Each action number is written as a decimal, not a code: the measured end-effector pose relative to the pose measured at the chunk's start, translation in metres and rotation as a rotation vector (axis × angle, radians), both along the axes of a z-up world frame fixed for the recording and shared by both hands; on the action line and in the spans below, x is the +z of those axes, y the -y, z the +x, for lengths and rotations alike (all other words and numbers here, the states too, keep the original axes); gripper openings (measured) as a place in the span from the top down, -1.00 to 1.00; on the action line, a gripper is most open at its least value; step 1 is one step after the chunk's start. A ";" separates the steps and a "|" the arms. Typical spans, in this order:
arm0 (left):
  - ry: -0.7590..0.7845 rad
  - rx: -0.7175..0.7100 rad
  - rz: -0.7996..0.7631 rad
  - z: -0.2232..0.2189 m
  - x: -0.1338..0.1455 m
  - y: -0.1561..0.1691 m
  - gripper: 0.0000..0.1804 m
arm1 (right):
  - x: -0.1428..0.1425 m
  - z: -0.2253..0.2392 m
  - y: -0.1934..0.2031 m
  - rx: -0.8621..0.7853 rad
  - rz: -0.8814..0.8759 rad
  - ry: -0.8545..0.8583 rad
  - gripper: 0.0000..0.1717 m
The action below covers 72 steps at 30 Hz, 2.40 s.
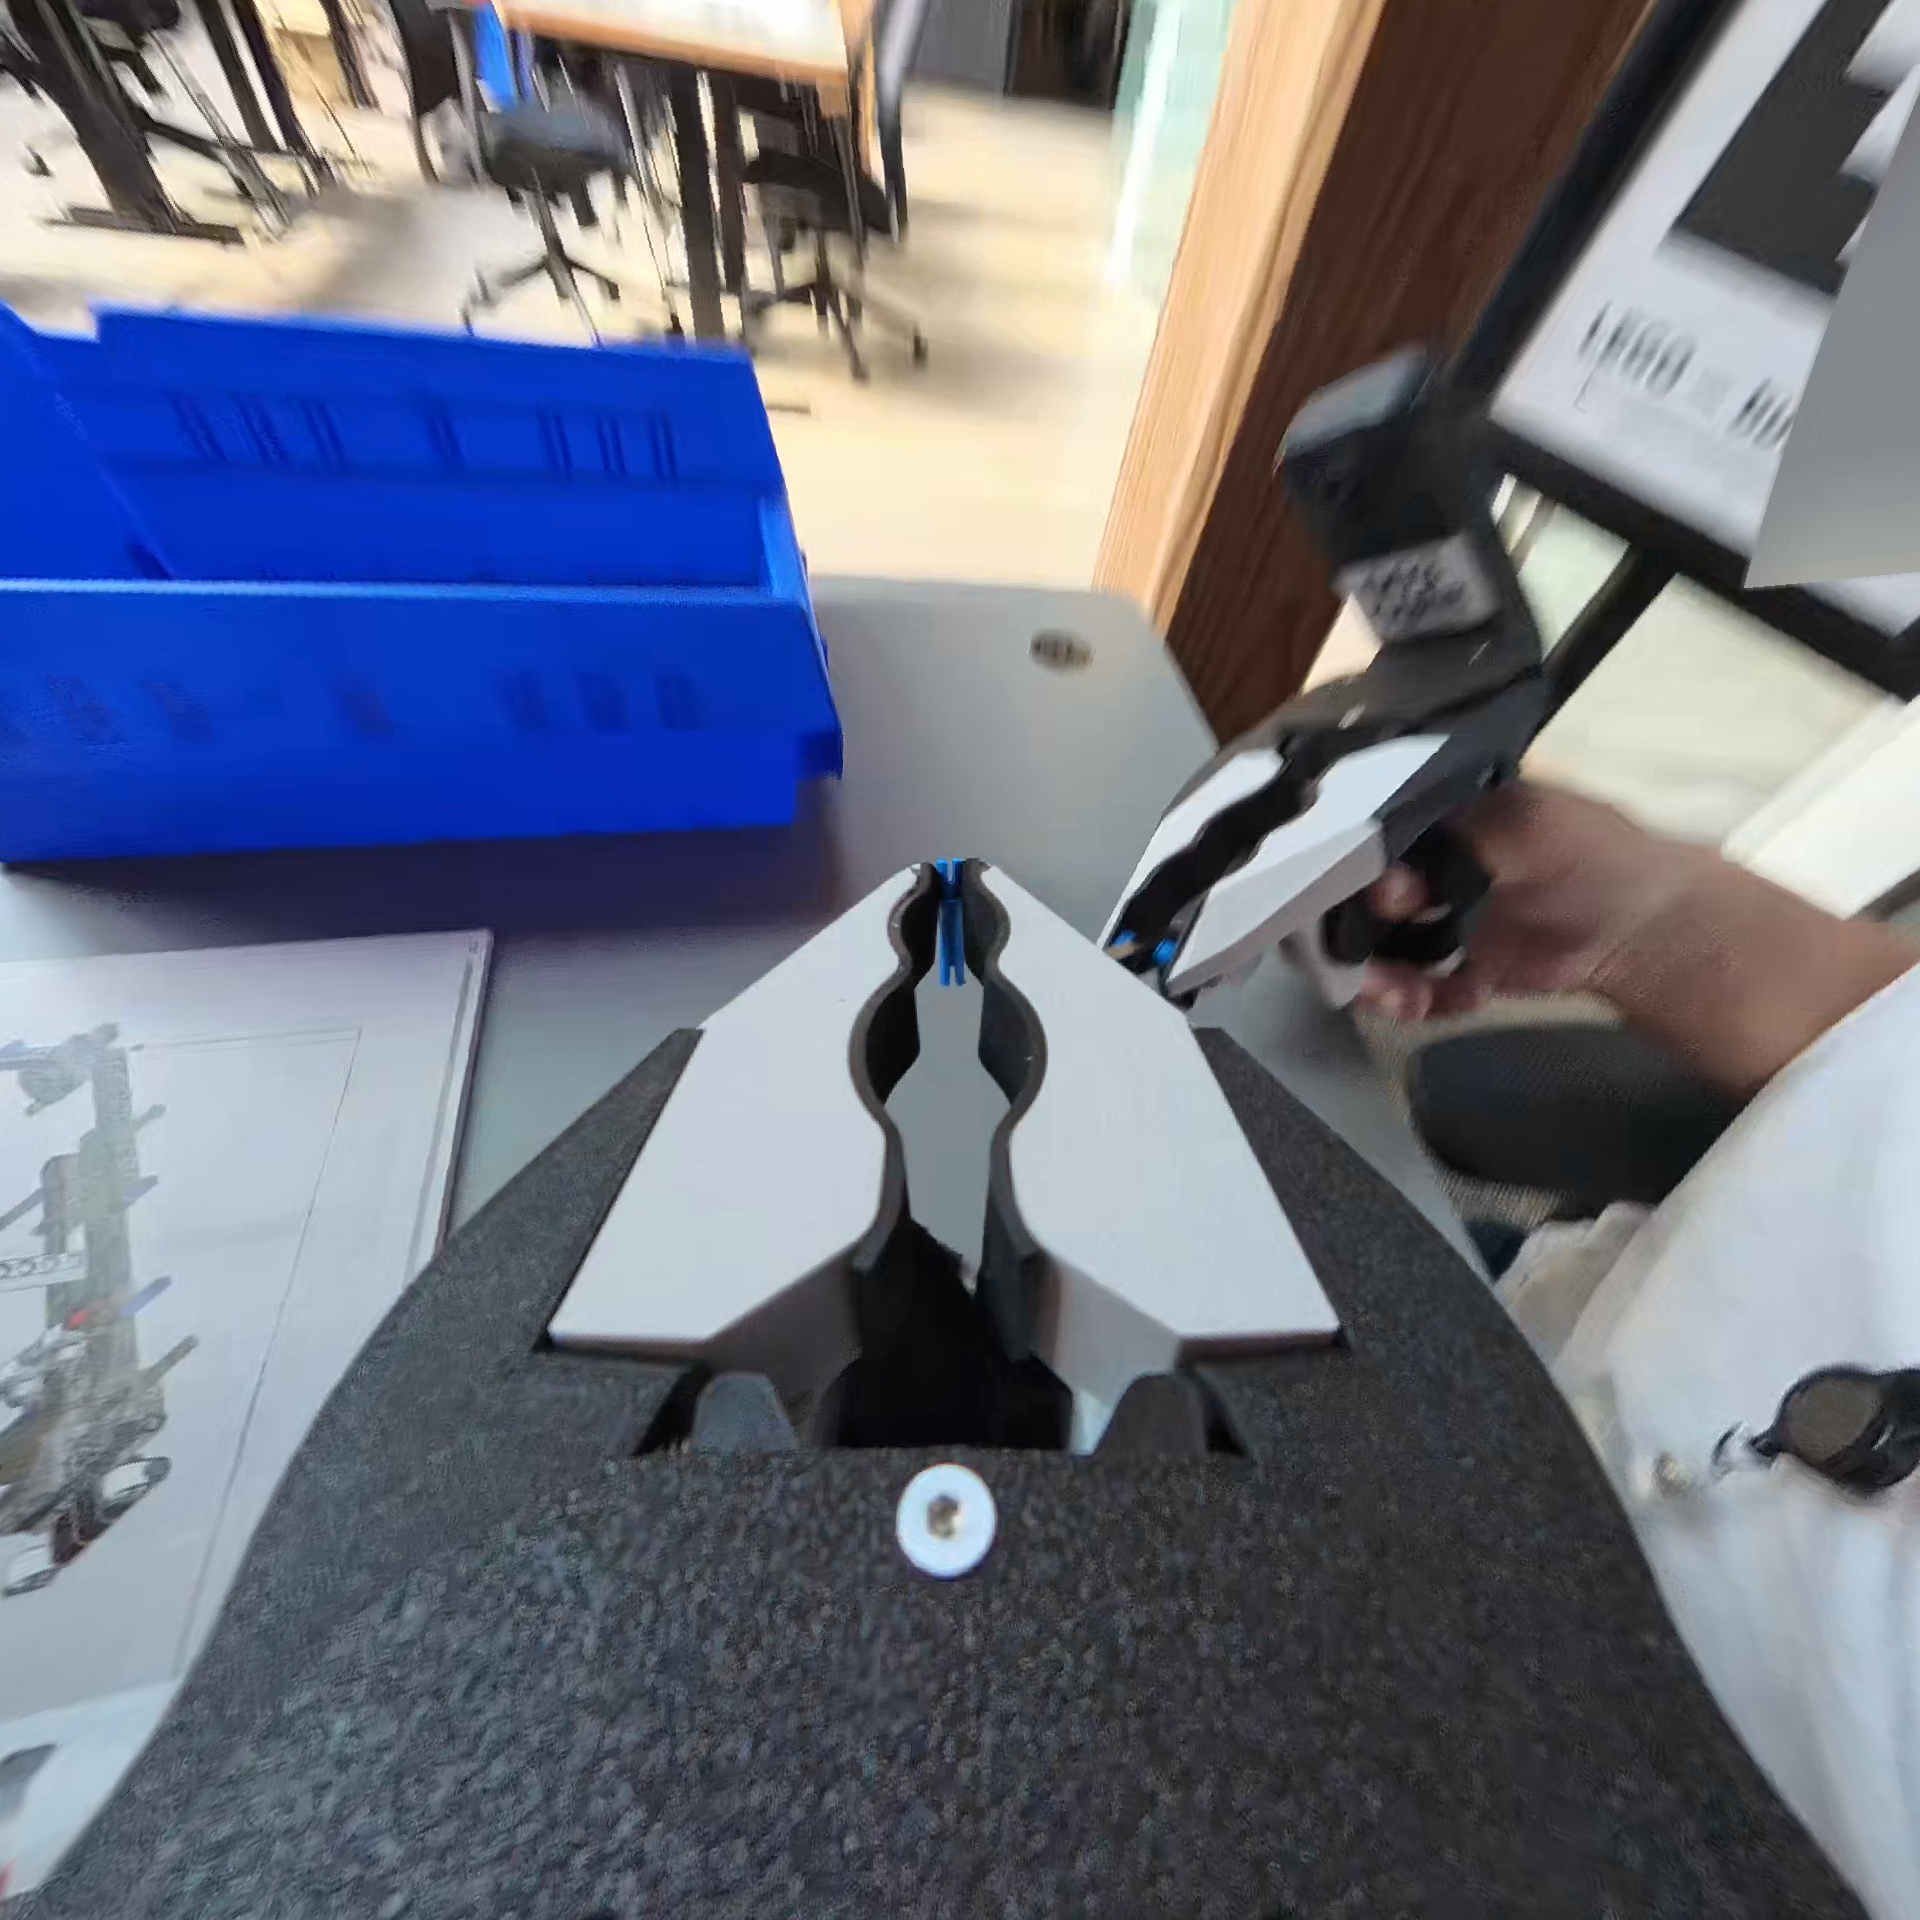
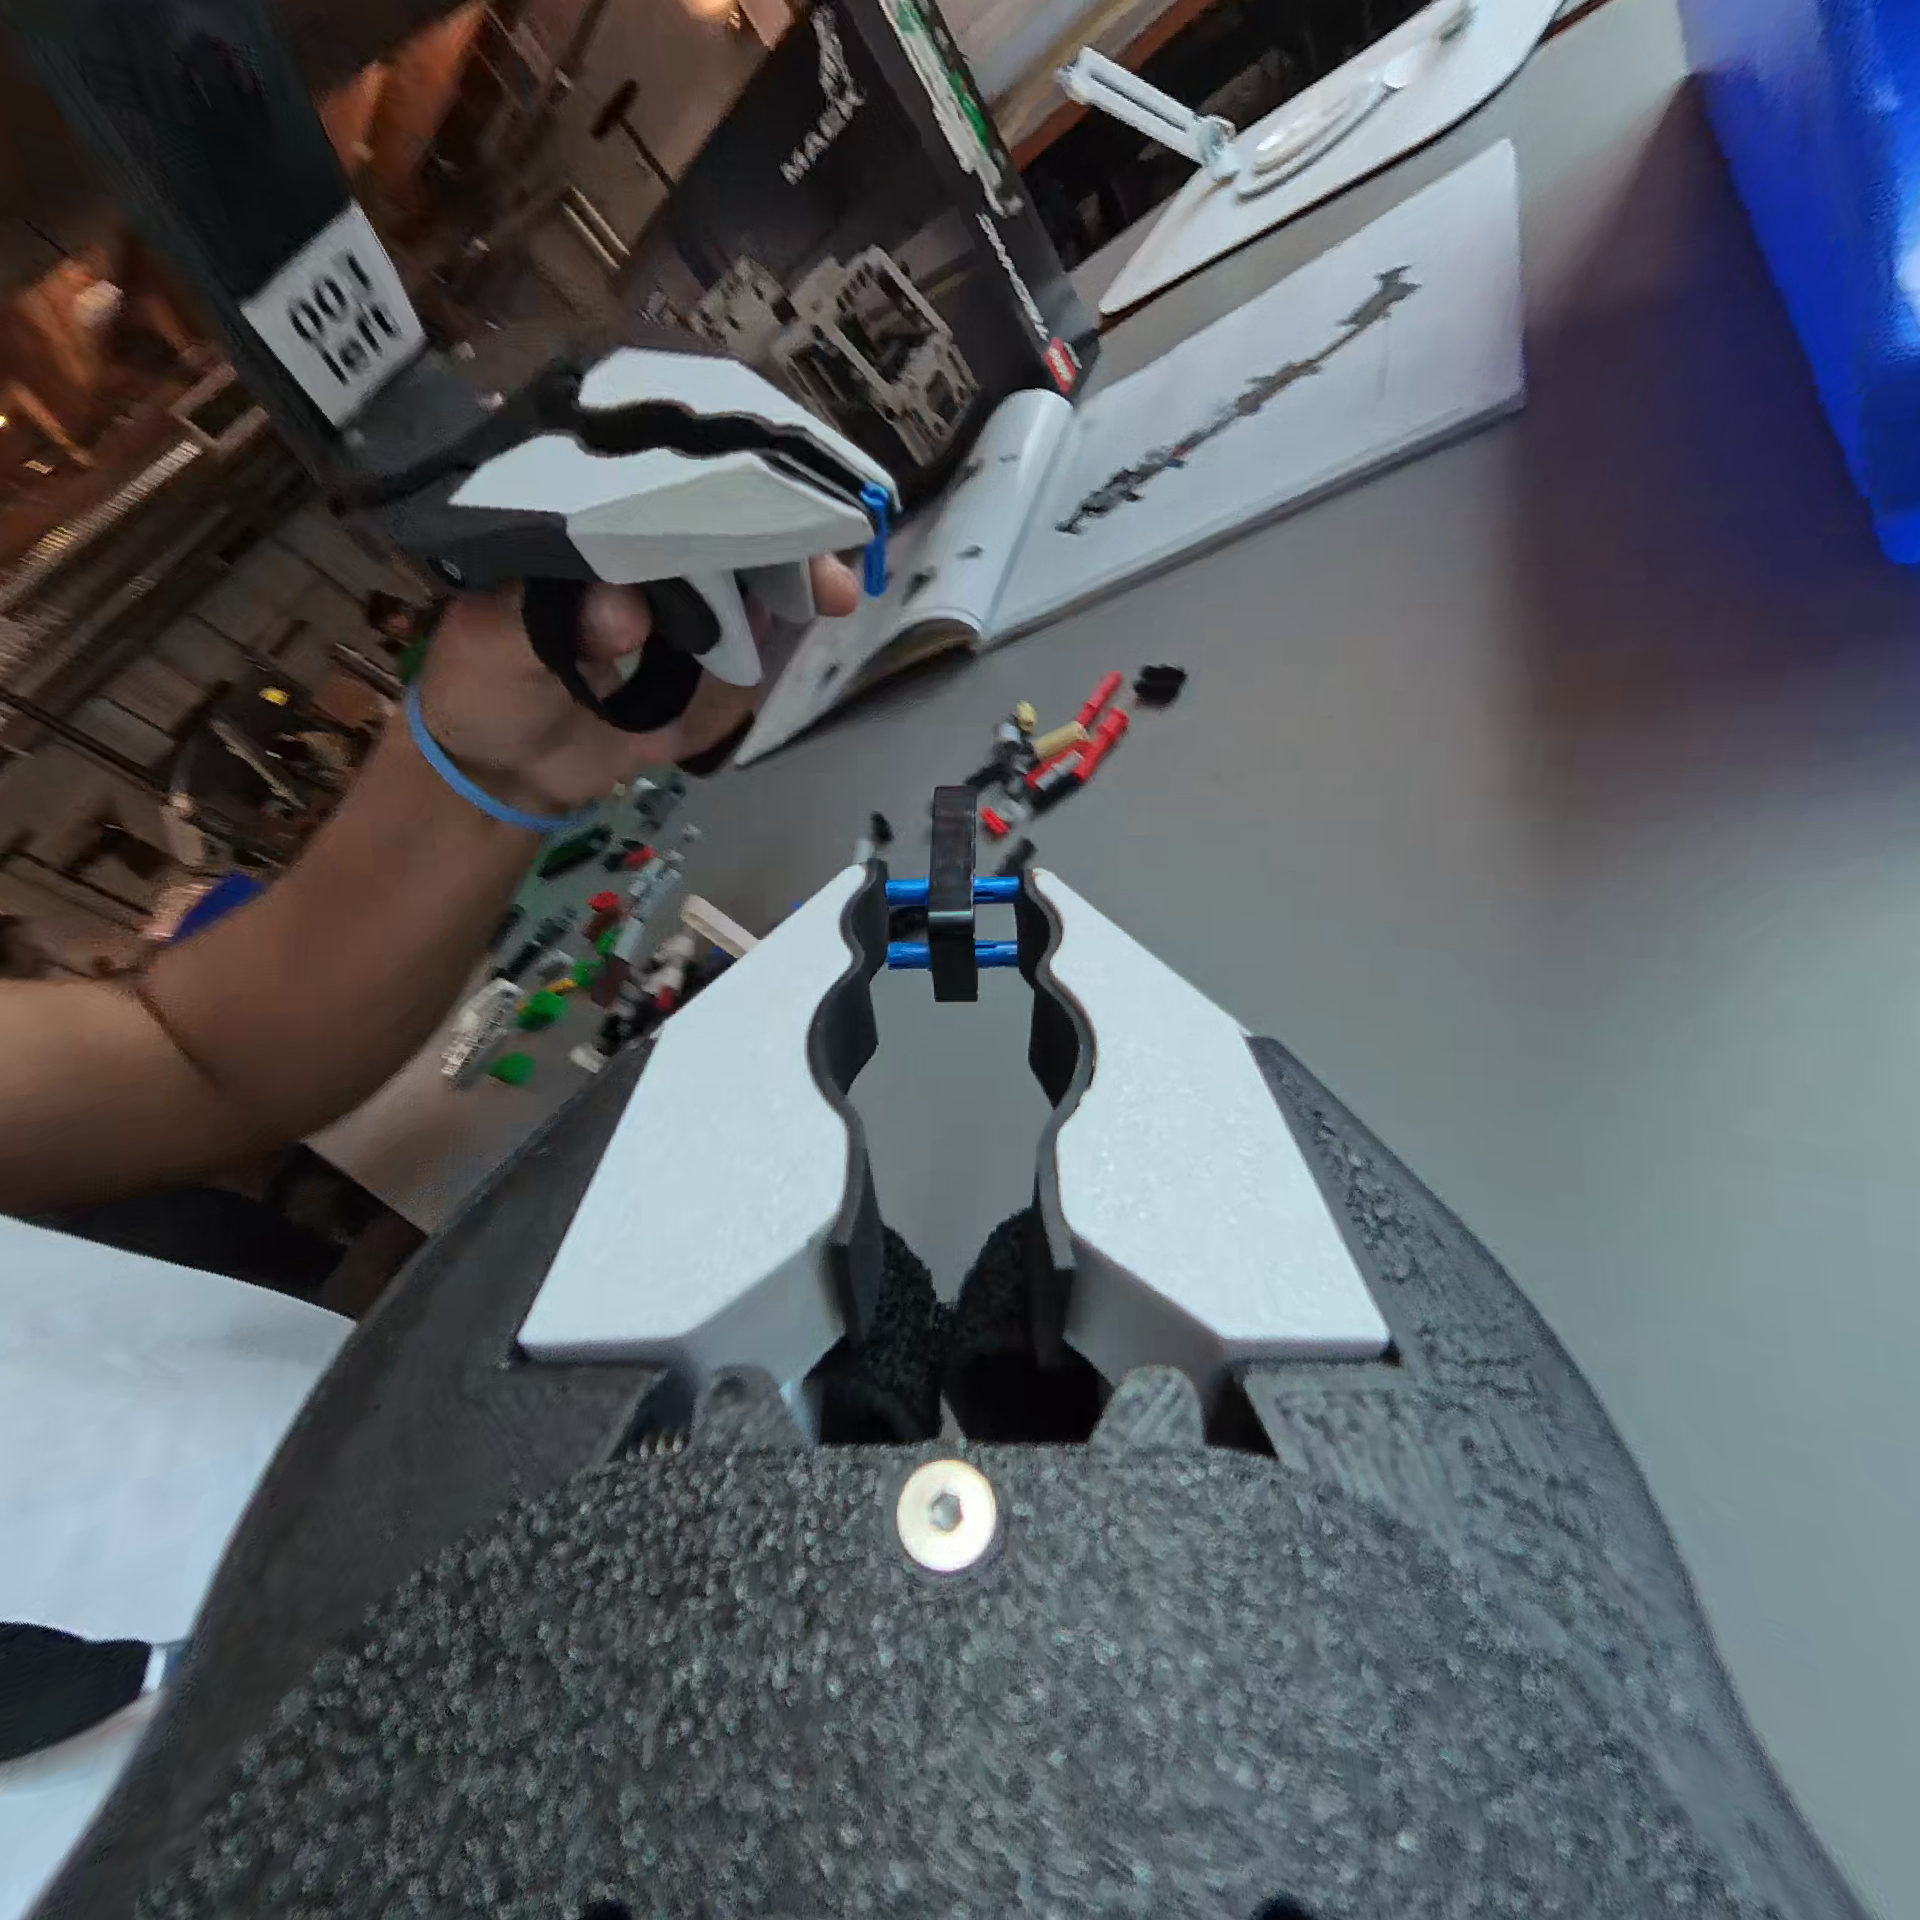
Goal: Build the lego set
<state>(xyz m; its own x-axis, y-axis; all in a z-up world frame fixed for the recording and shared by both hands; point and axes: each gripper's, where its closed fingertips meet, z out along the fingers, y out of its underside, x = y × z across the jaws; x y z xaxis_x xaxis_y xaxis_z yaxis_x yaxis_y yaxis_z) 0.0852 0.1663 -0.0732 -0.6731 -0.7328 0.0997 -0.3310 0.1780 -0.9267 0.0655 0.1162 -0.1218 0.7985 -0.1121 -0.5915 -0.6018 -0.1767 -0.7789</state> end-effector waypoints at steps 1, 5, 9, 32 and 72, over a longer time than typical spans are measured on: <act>0.060 0.034 -0.140 -0.007 0.023 -0.008 0.97 | 0.011 -0.003 -0.012 0.022 0.050 -0.055 0.73; 0.264 0.128 -0.391 -0.041 0.078 -0.043 0.97 | 0.058 -0.026 -0.071 0.184 0.233 -0.365 0.74; 0.378 0.185 -0.345 -0.070 0.091 -0.071 0.97 | 0.097 -0.067 -0.122 0.394 0.357 -0.634 0.73; 0.428 0.251 -0.164 -0.126 0.084 -0.132 0.97 | 0.103 -0.119 -0.178 0.567 0.354 -0.944 0.73; 0.578 0.361 0.142 -0.120 0.078 -0.130 0.98 | 0.101 -0.113 -0.180 0.500 0.420 -1.071 0.73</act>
